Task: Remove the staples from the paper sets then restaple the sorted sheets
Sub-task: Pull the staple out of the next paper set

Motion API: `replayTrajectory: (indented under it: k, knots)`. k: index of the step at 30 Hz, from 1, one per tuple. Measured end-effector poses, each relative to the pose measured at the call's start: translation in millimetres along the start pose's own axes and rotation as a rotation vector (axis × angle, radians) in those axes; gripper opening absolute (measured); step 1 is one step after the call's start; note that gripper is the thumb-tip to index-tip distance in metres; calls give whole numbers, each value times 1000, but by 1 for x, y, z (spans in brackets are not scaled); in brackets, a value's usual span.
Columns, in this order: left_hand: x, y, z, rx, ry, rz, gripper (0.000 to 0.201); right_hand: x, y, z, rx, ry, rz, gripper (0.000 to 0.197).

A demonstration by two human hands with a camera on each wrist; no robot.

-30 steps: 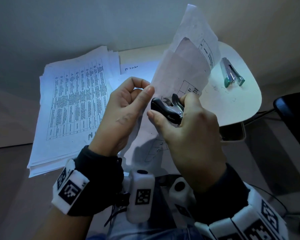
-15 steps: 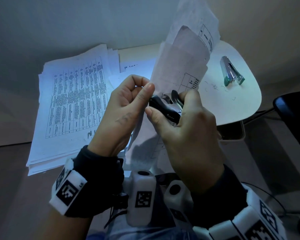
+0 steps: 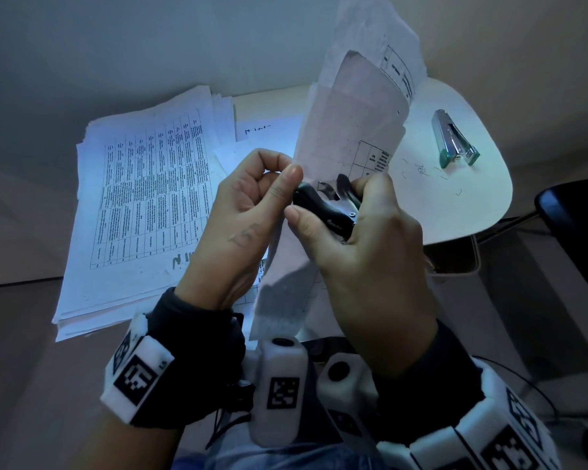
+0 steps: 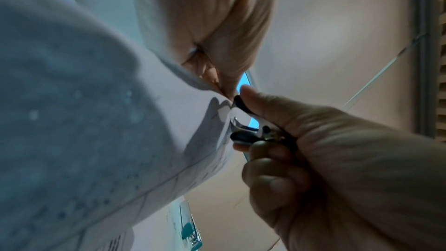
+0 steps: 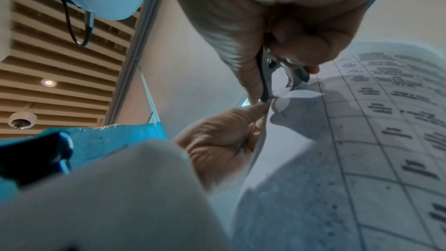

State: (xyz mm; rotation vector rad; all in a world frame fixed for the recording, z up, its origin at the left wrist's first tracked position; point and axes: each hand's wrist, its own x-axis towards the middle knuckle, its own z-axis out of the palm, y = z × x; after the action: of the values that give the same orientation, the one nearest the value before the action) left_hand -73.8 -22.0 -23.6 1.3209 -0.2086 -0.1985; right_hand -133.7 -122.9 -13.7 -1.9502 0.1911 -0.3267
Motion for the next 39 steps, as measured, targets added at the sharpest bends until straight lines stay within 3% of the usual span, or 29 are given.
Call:
replayTrajectory:
  k: [6, 17, 26, 39]
  knots:
    - [-2, 6, 3, 16, -8, 19, 8, 2, -1, 0, 1, 21, -55, 41]
    - [-2, 0, -6, 87, -32, 27, 7, 2, 6, -2, 192, -6, 21, 35]
    - [-4, 2, -8, 157, -21, 41, 7, -1, 11, 3, 126, 106, -129, 30]
    - [-2, 4, -8, 226, 1, 180, 12, -1, 15, 4, 226, 152, -178, 30]
